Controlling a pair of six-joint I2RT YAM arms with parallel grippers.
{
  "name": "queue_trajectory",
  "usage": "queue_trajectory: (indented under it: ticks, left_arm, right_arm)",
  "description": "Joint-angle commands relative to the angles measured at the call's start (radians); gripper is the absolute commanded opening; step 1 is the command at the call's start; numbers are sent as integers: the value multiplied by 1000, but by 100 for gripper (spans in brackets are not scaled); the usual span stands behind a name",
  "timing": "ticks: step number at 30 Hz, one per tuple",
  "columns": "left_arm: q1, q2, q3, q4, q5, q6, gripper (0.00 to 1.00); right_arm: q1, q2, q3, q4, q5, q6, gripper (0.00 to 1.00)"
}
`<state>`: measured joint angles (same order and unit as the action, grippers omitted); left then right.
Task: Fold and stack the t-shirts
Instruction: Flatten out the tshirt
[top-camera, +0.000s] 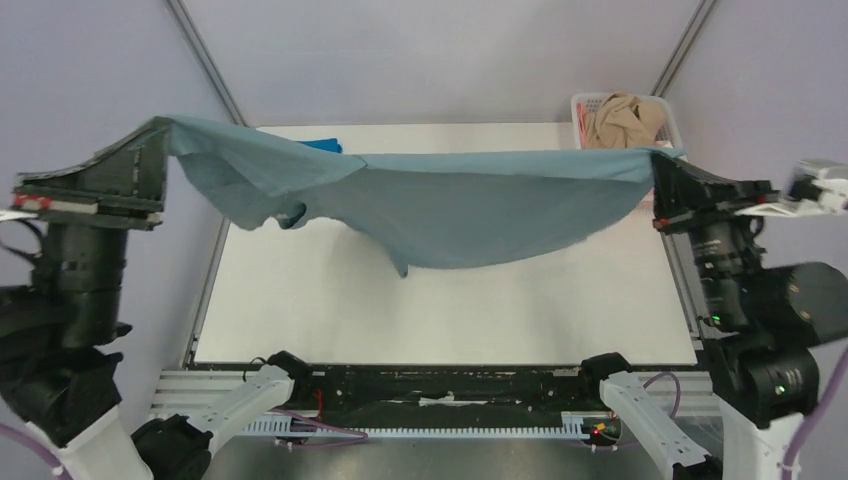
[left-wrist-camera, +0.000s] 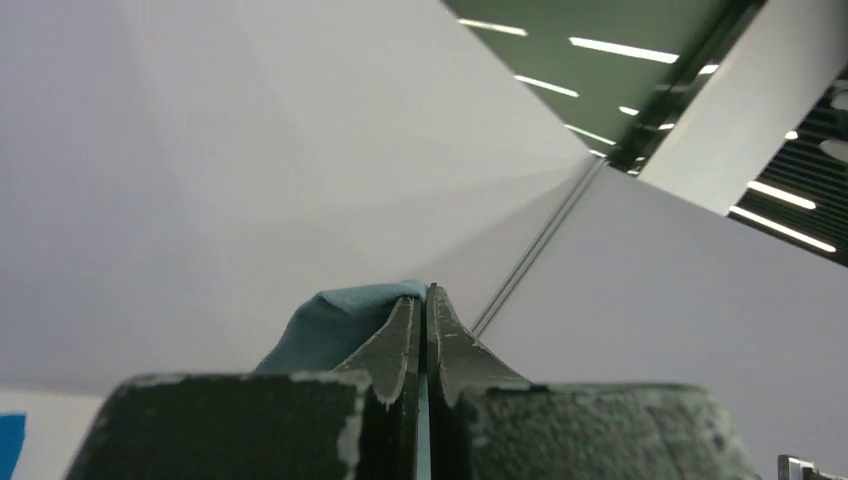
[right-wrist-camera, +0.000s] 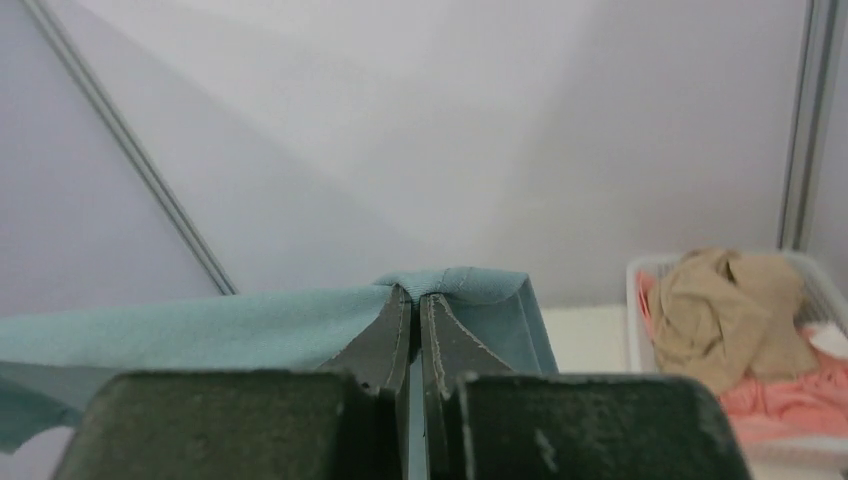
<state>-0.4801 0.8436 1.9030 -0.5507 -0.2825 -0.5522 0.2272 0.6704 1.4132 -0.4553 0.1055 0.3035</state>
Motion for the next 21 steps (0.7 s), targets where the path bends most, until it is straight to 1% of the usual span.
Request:
queue_trajectory:
  ticks: [1, 7, 9, 11, 14, 15, 18, 21]
  left_arm:
    - [-2, 32, 178, -3, 123, 102, 2]
    - [0, 117, 385, -17, 143, 128, 2]
    - [0, 160, 441, -24, 138, 132, 2]
    - [0, 189, 464, -19, 138, 138, 2]
    - [0, 220, 431, 9, 88, 162, 2]
    - [0, 227, 405, 25, 35, 166, 2]
    - [0, 241, 225, 118, -147, 196, 2]
    - [0, 324, 83, 182, -331, 260, 2]
  right_arm:
    - [-2, -6, 177, -62, -47, -71, 0]
    - [-2, -7, 298, -103, -41, -107, 0]
    - [-2, -18, 292, -100, -18, -112, 0]
    - [-2, -17, 278, -93, 11, -108, 0]
    - [-2, 9, 242, -80, 30, -112, 0]
    - [-2, 20, 217, -69, 36, -113, 0]
    - [-2, 57, 111, -24, 97, -107, 1]
    - [-2, 83, -59, 58, 198, -82, 1]
